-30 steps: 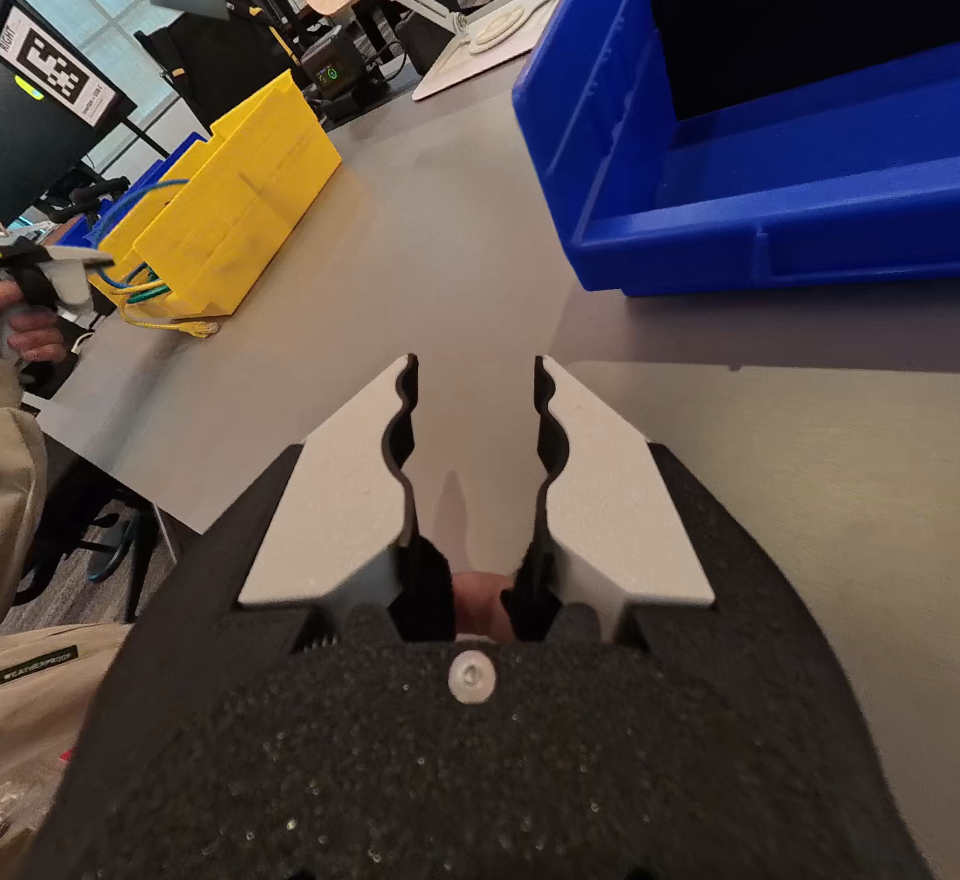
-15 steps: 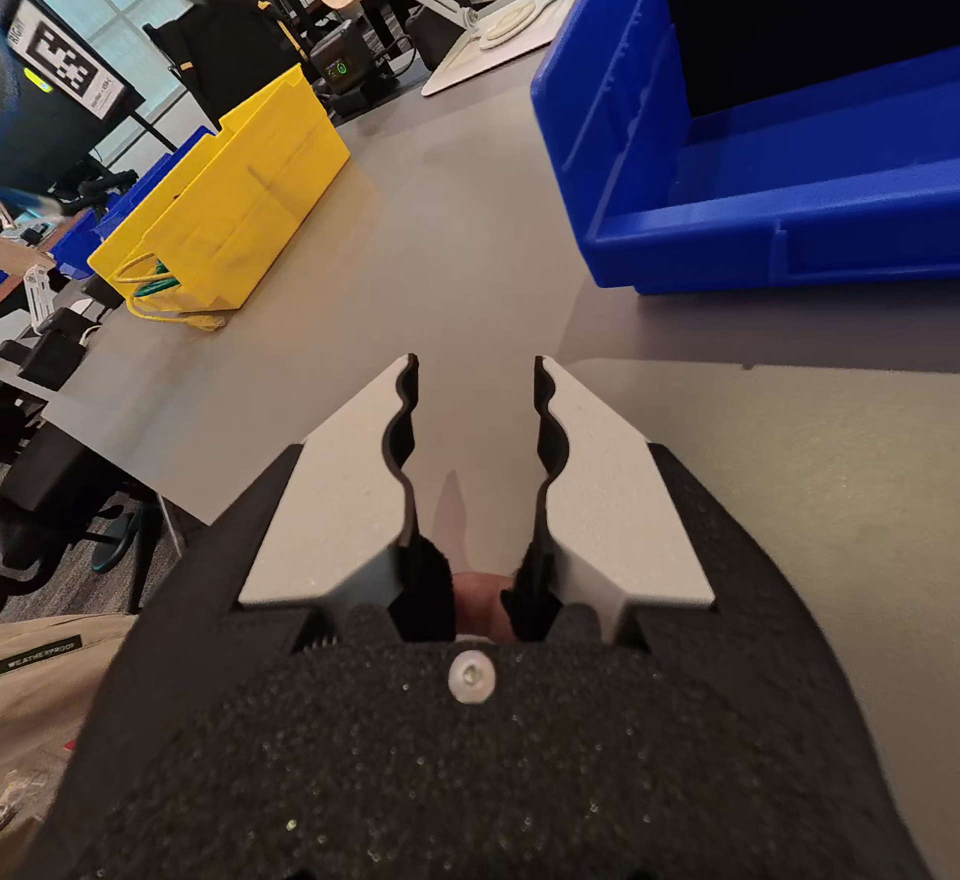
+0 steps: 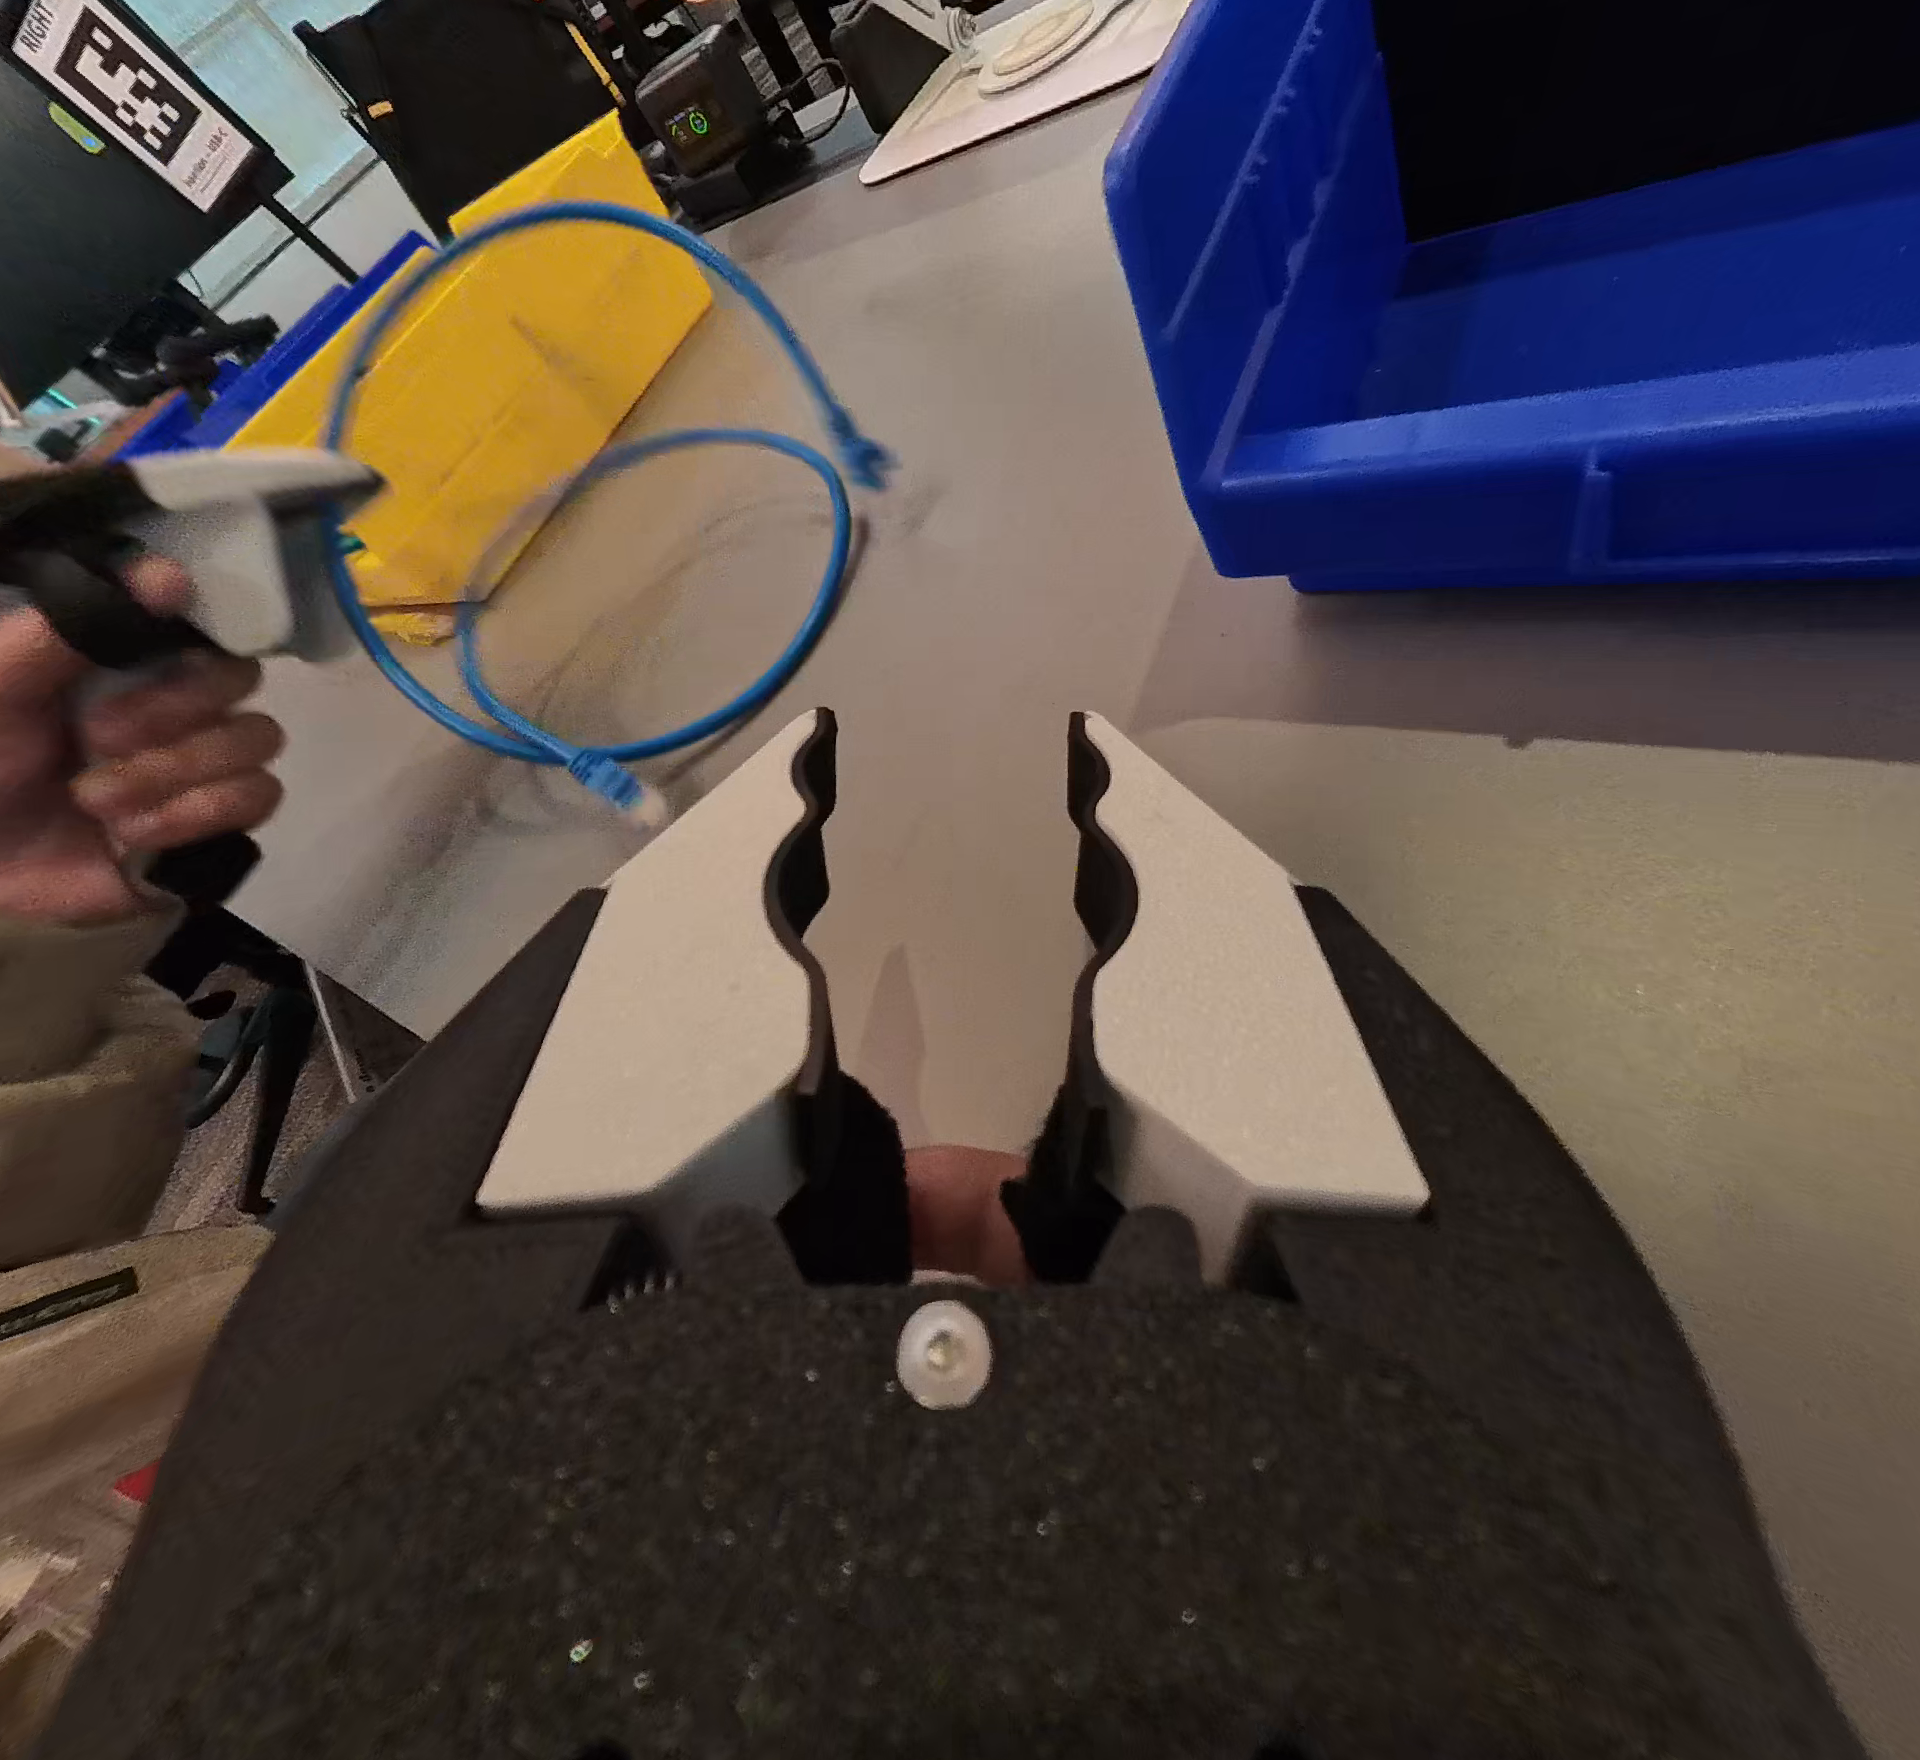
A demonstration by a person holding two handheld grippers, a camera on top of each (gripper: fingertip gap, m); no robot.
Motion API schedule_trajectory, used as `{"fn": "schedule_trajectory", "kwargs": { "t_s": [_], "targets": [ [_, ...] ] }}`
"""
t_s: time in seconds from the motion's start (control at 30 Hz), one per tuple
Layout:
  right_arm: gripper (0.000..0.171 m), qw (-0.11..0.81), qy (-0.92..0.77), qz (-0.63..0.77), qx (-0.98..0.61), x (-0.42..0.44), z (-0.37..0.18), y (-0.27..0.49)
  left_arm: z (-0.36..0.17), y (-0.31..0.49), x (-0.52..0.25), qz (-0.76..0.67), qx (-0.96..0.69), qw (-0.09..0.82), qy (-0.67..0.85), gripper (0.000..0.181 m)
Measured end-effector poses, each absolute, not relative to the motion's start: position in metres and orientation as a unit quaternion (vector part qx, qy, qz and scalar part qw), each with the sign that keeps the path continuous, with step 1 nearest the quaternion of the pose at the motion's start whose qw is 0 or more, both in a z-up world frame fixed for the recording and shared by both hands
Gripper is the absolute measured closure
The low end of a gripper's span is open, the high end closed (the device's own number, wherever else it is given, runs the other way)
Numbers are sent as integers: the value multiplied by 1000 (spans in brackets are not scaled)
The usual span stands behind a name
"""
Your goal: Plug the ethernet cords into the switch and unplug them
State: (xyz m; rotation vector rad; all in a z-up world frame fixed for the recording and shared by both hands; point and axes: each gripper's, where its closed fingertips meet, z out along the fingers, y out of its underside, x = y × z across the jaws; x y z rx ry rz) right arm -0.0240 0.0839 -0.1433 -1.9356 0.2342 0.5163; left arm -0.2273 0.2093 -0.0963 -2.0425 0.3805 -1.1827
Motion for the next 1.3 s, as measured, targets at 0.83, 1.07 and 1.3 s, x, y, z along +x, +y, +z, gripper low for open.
{"fn": "schedule_trajectory", "kwargs": {
  "t_s": [0.83,1.07,1.3],
  "targets": [
    [127,536,103,210,-811,-20,-143,83,-98,285,-458,-207,-856,473,31,121],
    [127,527,91,217,-817,-28,-146,86,-117,308,-494,-316,-852,405,-101,115],
    [127,525,90,219,-818,-29,-147,85,-122,317,-479,-441,-813,342,-165,133]
  ]
}}
